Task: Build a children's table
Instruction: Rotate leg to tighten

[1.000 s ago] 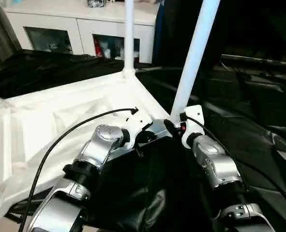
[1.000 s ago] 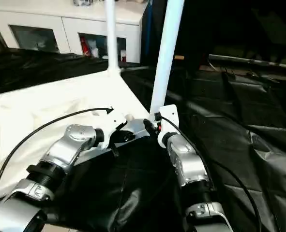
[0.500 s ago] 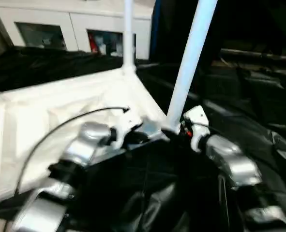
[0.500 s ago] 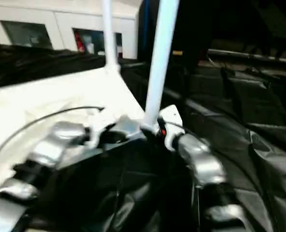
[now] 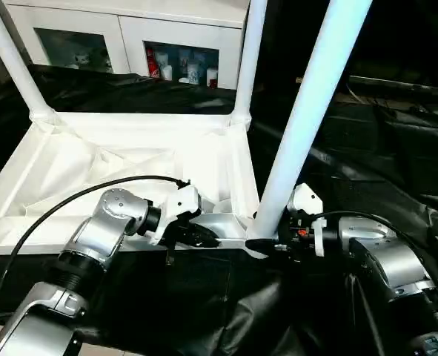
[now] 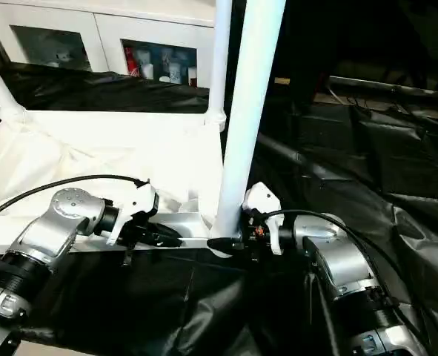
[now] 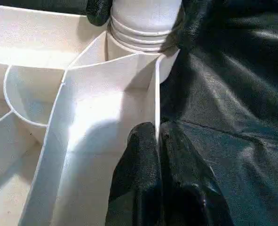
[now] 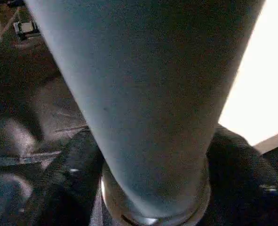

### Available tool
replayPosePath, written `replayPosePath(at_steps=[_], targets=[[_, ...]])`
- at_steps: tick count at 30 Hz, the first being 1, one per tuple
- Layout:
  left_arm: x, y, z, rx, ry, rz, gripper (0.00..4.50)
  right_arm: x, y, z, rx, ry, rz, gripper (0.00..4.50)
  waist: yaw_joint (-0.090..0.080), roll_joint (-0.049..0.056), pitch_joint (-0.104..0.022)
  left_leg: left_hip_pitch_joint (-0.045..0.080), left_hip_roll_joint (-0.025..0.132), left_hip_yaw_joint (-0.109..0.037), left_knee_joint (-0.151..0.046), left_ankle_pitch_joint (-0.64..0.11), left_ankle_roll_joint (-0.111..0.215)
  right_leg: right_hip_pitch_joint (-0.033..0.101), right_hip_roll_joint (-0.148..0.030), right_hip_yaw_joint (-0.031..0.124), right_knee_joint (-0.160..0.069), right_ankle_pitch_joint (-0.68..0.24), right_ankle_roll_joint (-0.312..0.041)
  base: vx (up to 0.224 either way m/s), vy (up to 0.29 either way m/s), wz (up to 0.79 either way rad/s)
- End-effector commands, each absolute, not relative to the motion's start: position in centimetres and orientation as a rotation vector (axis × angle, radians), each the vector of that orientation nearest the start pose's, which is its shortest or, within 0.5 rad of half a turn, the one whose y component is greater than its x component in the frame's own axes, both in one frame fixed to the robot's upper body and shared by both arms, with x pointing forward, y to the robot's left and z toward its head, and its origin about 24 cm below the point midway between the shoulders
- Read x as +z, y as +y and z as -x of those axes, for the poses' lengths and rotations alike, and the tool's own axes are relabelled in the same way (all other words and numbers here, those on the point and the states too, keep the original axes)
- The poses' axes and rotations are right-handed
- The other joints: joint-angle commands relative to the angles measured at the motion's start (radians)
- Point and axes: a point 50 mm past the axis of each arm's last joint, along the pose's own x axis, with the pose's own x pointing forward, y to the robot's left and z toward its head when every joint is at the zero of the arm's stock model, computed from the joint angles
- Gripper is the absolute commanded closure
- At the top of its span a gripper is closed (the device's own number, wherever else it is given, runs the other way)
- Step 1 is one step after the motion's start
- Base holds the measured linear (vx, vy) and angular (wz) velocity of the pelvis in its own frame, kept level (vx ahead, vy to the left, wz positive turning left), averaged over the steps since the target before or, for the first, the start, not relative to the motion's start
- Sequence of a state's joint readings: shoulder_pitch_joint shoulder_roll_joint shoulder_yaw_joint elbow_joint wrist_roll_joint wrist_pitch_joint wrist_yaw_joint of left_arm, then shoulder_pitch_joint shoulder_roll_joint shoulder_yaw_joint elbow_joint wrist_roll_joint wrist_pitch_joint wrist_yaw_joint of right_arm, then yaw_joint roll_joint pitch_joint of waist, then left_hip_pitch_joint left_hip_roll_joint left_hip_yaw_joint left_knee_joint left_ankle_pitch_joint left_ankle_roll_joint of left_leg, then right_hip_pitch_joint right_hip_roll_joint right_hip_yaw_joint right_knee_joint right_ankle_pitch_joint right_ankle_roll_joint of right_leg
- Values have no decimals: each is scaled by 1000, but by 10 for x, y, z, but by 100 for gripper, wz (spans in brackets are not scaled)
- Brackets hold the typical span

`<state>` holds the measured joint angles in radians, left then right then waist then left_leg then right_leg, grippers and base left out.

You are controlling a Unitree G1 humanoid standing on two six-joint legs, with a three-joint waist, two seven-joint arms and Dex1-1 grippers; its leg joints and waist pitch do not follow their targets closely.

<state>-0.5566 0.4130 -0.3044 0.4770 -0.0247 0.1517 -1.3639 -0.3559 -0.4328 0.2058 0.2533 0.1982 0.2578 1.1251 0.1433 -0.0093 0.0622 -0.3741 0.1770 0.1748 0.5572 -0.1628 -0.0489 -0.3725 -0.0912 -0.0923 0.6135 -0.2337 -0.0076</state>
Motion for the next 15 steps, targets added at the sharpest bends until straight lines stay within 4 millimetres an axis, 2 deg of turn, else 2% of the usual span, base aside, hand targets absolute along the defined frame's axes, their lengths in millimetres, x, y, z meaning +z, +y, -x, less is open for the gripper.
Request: replayPosePath(at_steps=[1,6,12,15], targets=[[54,128,-295,-1559,490,-358,450,51,-146,-278,1283,380,207,158,0,-2,-53,15,66,-18,-54,-142,90,40,-79,58,-59,35,-265,0,0,0],[52,129,-294,-1555,491,-355,450,52,-144,-279,1280,376,208,181,-2,-4,-51,14,65,-17,-54,-144,89,40,-78,59,-60,25,-261,0,0,0],[50,129,-294,-1540,488,-346,450,52,-141,-278,1286,368,193,184,-3,-3,-50,15,65,-17,-55,-146,91,39,-77,59,-61,19,-260,0,0,0],[48,128,-298,-1484,492,-348,450,47,-139,-282,1211,360,173,184,-4,0,-51,15,65,-17,-54,-147,89,38,-78,59,-61,21,-262,0,0,0]])
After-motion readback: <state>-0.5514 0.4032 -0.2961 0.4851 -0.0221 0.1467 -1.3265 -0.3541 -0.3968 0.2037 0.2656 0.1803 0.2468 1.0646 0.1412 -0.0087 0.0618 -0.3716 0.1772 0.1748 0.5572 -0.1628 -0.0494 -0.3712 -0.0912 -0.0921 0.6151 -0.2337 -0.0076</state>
